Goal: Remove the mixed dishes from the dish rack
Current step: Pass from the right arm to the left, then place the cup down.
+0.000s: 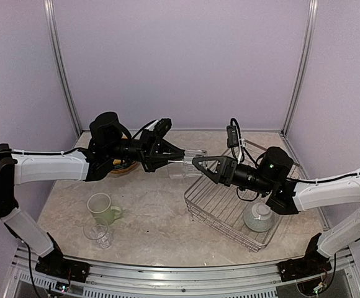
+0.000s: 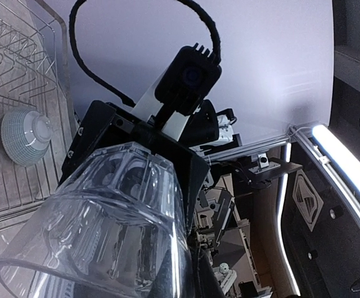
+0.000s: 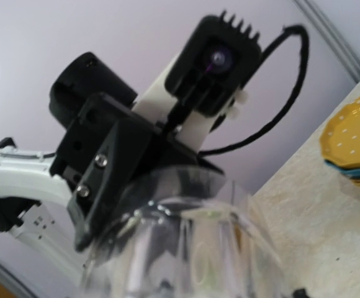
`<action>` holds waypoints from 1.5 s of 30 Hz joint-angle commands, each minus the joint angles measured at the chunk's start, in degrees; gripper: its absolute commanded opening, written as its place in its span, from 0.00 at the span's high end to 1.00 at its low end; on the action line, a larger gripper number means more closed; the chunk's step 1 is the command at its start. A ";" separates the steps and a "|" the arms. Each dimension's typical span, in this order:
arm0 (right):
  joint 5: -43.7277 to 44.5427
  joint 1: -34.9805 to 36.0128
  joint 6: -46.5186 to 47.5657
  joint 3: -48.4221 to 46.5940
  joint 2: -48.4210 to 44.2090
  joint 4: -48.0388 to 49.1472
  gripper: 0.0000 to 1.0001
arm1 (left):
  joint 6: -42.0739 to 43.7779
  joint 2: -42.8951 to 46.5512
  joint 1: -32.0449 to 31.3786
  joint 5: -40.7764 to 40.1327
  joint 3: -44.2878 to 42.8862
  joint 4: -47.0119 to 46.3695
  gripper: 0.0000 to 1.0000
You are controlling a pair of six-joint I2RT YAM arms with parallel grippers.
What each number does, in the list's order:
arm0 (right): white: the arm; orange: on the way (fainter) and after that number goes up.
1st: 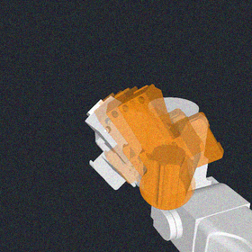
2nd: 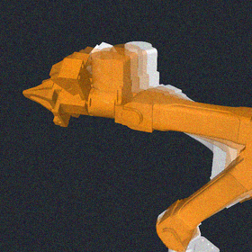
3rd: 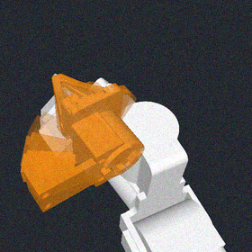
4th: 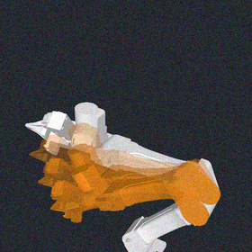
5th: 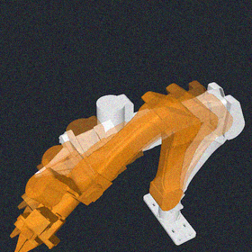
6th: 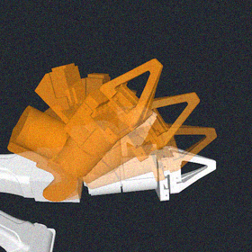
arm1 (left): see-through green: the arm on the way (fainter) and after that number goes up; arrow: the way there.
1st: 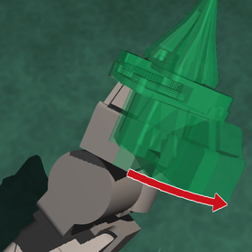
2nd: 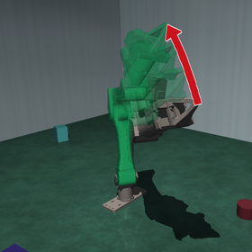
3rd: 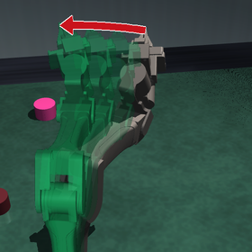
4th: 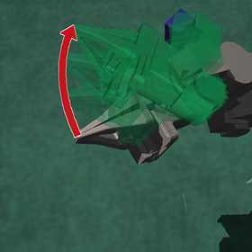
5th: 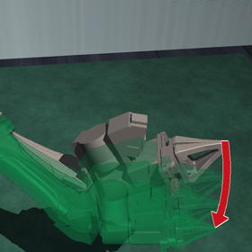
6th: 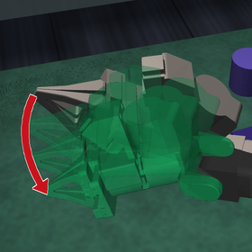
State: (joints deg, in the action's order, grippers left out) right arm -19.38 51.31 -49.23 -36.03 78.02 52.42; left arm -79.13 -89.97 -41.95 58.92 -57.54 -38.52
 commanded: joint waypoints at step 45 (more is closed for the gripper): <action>7.43 -0.85 7.73 -2.34 -1.38 -13.66 0.00 | 22.94 36.34 3.57 -33.03 -7.08 114.44 1.00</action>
State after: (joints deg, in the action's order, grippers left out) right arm -12.58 51.09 -41.76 -36.93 76.03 39.79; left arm -56.97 -53.08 -38.02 33.69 -60.31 62.08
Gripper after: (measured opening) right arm 0.997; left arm 0.040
